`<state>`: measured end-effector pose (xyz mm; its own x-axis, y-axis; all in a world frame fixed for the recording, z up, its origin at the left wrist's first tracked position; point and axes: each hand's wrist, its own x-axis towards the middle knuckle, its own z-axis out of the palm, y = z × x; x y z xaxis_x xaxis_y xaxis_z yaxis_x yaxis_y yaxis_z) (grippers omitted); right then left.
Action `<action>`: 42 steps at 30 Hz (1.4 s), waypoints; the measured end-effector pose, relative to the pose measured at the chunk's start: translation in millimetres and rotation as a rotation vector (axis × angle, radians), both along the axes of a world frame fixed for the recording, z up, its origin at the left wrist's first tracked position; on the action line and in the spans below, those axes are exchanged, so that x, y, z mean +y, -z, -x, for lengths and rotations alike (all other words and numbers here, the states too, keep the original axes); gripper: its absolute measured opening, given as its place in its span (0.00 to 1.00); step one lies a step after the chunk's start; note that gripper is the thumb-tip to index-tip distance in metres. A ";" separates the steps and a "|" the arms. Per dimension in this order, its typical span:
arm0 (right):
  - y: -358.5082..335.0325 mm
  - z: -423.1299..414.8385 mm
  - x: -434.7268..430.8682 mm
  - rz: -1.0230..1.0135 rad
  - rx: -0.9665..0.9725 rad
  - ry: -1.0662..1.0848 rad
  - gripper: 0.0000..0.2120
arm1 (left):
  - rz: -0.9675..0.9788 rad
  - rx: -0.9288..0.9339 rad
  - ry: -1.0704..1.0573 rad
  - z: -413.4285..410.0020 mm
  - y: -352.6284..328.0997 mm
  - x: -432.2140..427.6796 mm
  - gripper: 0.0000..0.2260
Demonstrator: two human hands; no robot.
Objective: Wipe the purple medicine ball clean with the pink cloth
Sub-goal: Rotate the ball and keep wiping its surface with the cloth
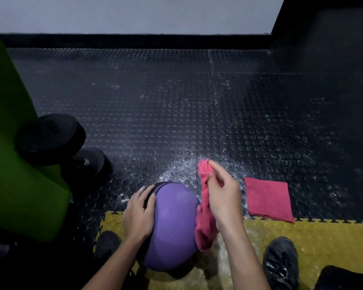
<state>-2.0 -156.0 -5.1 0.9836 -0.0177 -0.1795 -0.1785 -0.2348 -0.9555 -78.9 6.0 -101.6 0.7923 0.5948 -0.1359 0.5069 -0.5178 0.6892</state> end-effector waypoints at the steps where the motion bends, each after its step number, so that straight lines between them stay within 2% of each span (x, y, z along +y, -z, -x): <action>1: 9.7 3.2 -0.2 0.051 -0.005 -0.010 0.14 | 0.018 -0.021 0.003 0.9 1.3 2.0 0.26; 4: 59.6 26.2 10.6 0.349 0.057 -0.270 0.16 | 0.096 -0.054 0.004 1.9 7.3 13.9 0.25; 5: 76.3 35.7 14.2 0.379 0.085 -0.324 0.18 | 0.117 -0.056 -0.004 2.9 8.7 16.4 0.25; 8: 102.6 33.1 14.0 0.190 0.174 -0.198 0.17 | 0.102 -0.076 -0.010 5.0 8.3 15.5 0.29; 10: 104.0 23.3 13.2 0.182 0.242 -0.123 0.14 | 0.053 -0.055 0.002 5.3 8.3 12.2 0.33; 12: 93.5 28.2 21.6 0.243 0.120 -0.132 0.15 | 0.041 -0.048 0.018 4.1 10.0 10.8 0.33; 14: 79.1 44.4 40.3 0.349 -0.072 -0.314 0.23 | 0.036 -0.061 0.022 3.3 11.7 13.4 0.33; 15: 74.5 50.9 45.7 0.419 -0.119 -0.415 0.26 | 0.034 -0.065 0.024 4.4 12.2 14.3 0.33; 16: 74.4 50.5 46.6 0.480 -0.116 -0.475 0.25 | 0.037 -0.067 0.021 6.3 12.0 14.6 0.33; 18: 85.8 30.2 40.3 0.512 -0.028 -0.430 0.19 | 0.046 -0.075 0.015 7.2 11.2 14.2 0.33; 21: 98.4 -5.7 21.4 0.271 0.308 -0.224 0.15 | 0.052 -0.091 0.028 2.9 7.3 8.2 0.30; 23: 93.6 -8.9 20.7 0.211 0.379 -0.169 0.14 | 0.013 -0.080 0.037 0.5 5.8 3.8 0.26; 25: 83.9 4.8 27.3 0.335 0.253 -0.231 0.14 | -0.010 -0.072 0.033 -0.2 6.9 2.8 0.26; 28: 63.6 40.5 43.5 0.488 0.040 -0.457 0.18 | -0.001 -0.085 0.053 4.4 13.7 9.9 0.30; 29: 60.5 44.7 46.2 0.508 0.017 -0.510 0.19 | 0.017 -0.093 0.059 5.6 15.3 12.5 0.30; 31: 67.9 32.8 43.3 0.503 0.021 -0.481 0.19 | 0.048 -0.091 0.045 5.5 14.9 14.7 0.27; 32: 76.2 22.6 38.1 0.473 0.072 -0.406 0.18 | 0.057 -0.081 0.031 4.4 13.7 13.6 0.25; 35: 88.6 -5.8 18.9 0.278 0.404 -0.194 0.16 | 0.048 -0.085 0.036 -0.1 8.8 5.6 0.23; 36: 88.6 -6.7 16.4 0.241 0.447 -0.167 0.15 | 0.039 -0.085 0.046 -0.7 8.0 4.1 0.23; 39: 76.3 9.2 29.1 0.329 0.292 -0.208 0.16 | 0.022 -0.076 0.057 -1.7 9.7 6.4 0.24; 42: 55.1 41.7 59.4 0.465 0.147 -0.482 0.18 | 0.028 -0.091 0.070 0.0 10.9 13.3 0.29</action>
<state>-43.7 -96.5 -60.3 0.8672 0.3082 -0.3912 -0.0713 -0.7006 -0.7100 -78.9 19.3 -112.6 0.8415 0.5347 -0.0776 0.4052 -0.5296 0.7452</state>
